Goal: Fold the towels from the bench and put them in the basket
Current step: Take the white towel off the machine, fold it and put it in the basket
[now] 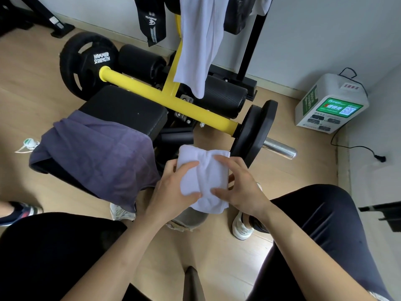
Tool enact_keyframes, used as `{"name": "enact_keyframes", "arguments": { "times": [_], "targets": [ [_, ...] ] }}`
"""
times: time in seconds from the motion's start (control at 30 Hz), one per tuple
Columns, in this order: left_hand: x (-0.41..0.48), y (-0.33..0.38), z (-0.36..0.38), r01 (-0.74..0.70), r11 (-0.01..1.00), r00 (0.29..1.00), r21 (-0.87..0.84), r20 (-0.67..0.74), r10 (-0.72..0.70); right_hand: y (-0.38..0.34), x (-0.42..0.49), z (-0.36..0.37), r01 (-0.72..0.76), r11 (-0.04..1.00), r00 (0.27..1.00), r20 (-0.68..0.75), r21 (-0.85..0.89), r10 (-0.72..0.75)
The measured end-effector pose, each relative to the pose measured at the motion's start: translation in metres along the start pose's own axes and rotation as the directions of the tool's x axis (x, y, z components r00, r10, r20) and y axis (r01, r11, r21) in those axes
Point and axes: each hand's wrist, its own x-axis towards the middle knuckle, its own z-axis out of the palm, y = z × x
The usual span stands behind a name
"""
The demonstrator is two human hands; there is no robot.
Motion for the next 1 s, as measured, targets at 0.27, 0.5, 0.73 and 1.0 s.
{"name": "enact_keyframes", "arguments": {
  "times": [0.27,0.5,0.73,1.0],
  "targets": [
    [-0.003,-0.004,0.006,-0.106,0.994,0.994,-0.026,-0.001,0.107,0.003,0.001,0.019,0.017,0.994,0.998,-0.051,-0.104,-0.023],
    [-0.005,-0.01,0.007,-0.115,0.952,0.99,-0.284,0.045,0.133,0.003,-0.002,0.023,0.051,0.998,0.996,-0.068,-0.035,-0.053],
    [-0.003,-0.011,0.01,-0.186,0.9,0.969,-0.395,0.079,0.235,-0.007,-0.009,0.019,-0.037,0.952,0.999,-0.009,0.303,0.041],
    [-0.003,-0.019,0.007,-0.031,0.86,0.998,-0.51,0.024,0.05,0.009,-0.001,0.024,-0.164,0.838,0.986,0.101,0.52,0.131]
  ]
}}
